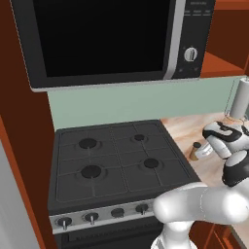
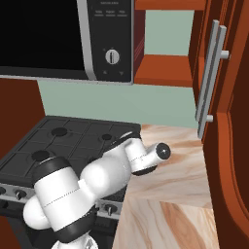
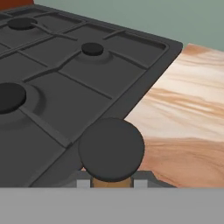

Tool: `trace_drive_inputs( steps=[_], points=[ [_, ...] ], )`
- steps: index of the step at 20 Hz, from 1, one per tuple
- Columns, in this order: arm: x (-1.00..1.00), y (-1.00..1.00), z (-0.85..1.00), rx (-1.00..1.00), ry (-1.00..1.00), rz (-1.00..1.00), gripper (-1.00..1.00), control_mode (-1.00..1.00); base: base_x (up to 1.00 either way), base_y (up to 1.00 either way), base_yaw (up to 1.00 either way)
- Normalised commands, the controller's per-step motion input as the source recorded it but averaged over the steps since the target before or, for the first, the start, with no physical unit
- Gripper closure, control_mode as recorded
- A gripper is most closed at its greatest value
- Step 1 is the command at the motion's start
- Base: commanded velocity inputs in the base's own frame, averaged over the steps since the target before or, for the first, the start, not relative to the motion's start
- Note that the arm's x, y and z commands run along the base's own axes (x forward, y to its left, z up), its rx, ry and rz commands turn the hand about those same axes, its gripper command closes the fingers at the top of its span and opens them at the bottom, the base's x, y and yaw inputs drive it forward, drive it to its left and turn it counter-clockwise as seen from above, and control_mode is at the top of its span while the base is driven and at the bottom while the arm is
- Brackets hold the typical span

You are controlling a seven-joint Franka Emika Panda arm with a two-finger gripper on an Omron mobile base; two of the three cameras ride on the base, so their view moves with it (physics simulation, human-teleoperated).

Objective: Take 2 condiments from the cabinet and move them on the counter near the stove.Make sure the condiments are lined up with each other, next to each other.

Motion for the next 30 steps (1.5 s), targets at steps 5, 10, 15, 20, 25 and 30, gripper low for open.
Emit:
trace_drive_inputs(
  steps=[5, 10, 15, 20, 25, 30],
  points=[
    [0.25, 0.04, -0.14, 0.00, 0.00, 0.03, 1.00, -1.00, 0.00, 0.00, 0.00],
    [0.20, 0.04, -0.17, 0.00, 0.00, 0.02, 1.00, -1.00, 0.00, 0.00, 0.00],
    [0.04, 0.06, -0.25, -0.01, 0.00, 0.03, 1.00, -1.00, 0.00, 0.00, 0.00],
    [0.00, 0.04, -0.24, -0.05, 0.00, 0.03, -1.00, -1.00, 0.00, 0.00, 0.00],
    [-0.24, 0.00, -0.02, -0.01, -0.02, 0.00, -1.00, -1.00, 0.00, 0.00, 0.00],
    [-0.85, 0.03, 0.05, 0.00, -0.15, 0.02, -1.00, -1.00, 0.00, 0.00, 0.00]
  ],
)
